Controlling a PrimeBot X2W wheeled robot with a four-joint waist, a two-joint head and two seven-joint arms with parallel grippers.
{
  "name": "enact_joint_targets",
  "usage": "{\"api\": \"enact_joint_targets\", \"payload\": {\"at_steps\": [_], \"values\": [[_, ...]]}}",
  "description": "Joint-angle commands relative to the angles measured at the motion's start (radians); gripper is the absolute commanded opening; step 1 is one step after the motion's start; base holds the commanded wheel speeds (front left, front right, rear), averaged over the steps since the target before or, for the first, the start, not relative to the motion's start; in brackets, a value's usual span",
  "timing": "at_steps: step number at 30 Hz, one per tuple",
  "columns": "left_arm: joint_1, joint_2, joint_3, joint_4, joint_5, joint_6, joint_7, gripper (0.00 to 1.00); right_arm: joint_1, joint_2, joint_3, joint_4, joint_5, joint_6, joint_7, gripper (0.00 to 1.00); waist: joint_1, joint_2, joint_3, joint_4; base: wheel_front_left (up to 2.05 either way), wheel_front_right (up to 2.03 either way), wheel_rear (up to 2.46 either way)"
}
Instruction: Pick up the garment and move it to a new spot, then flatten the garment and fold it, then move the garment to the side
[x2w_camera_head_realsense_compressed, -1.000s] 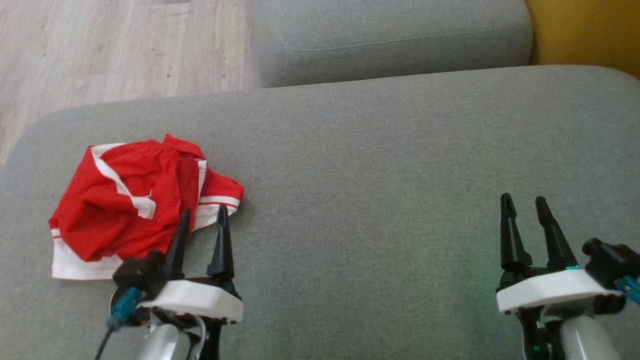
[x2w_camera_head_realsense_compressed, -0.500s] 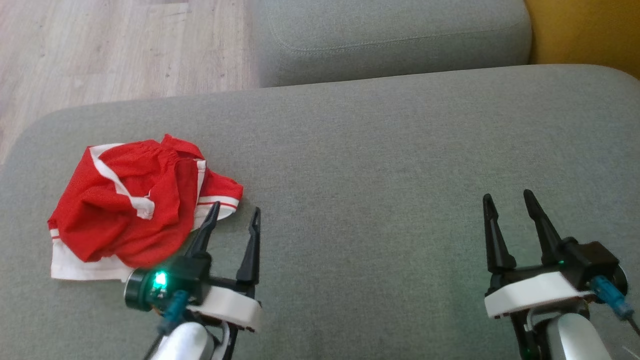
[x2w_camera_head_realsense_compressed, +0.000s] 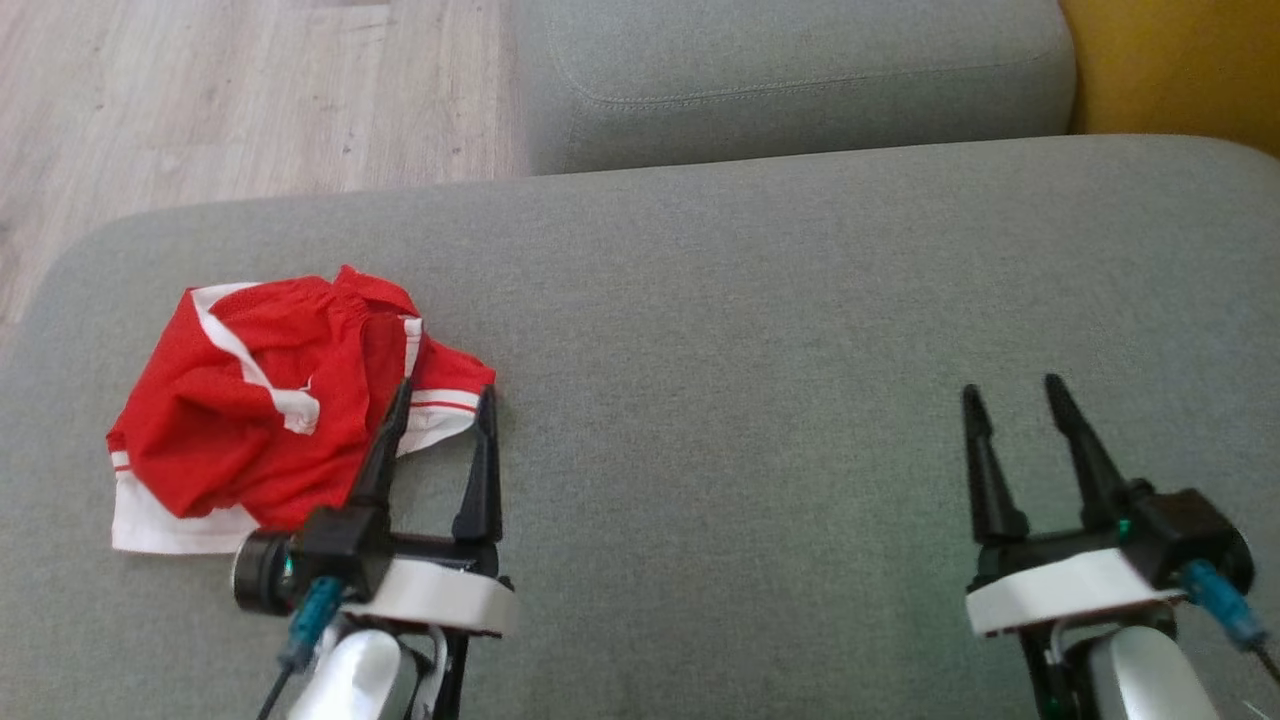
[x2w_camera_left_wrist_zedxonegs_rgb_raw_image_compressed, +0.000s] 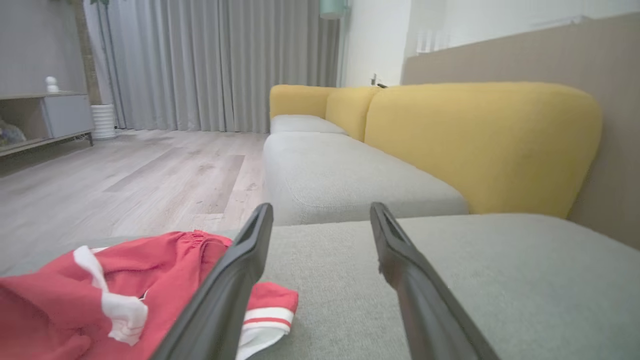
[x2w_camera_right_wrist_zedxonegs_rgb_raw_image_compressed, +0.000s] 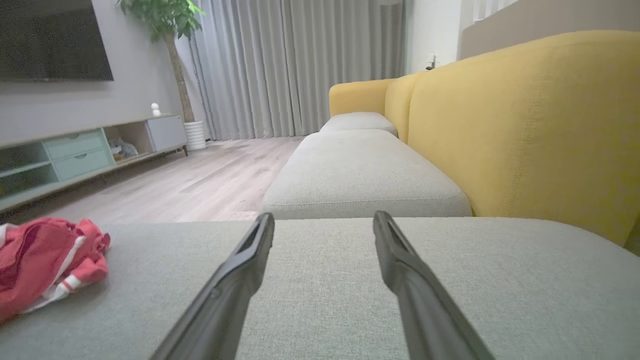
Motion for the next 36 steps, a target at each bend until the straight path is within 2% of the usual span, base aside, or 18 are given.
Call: {"api": "enact_joint_targets", "payload": {"at_steps": [1,5,10,15,26,36], "values": [[-0.015,-0.005,0.049,-0.037,0.009,-0.013,-0.013,1.00,-0.031,-0.008,0.015,-0.030,0.003,-0.001,-0.016,1.00,0.0000,0.0000,-0.001,0.000,0.00,0.00,0.00],[0.013,-0.032,0.097,-0.018,0.032,-0.062,-0.025,1.00,-0.019,-0.008,0.022,0.007,0.069,-0.001,-0.028,1.00,0.0000,0.0000,-0.004,-0.001,0.00,0.00,0.00],[0.030,-0.063,0.119,0.060,0.079,-0.116,-0.040,1.00,-0.019,-0.009,0.039,0.039,0.059,-0.001,-0.042,1.00,0.0000,0.0000,-0.007,-0.002,0.00,0.00,0.00],[0.024,-0.084,0.134,0.093,0.142,-0.147,-0.051,1.00,-0.022,-0.009,0.046,0.048,0.015,-0.001,-0.054,1.00,0.0000,0.0000,-0.007,0.000,0.00,0.00,0.00],[0.025,-0.110,0.189,0.097,0.190,-0.166,-0.051,1.00,-0.017,-0.009,0.046,0.043,0.026,-0.001,-0.054,1.00,0.0000,0.0000,-0.007,0.027,0.00,0.00,0.00],[0.037,-0.118,0.234,0.112,0.219,-0.170,-0.051,1.00,-0.002,-0.009,0.097,0.041,0.049,-0.001,-0.054,1.00,0.0000,0.0000,-0.031,0.138,0.00,0.00,0.00]]}}
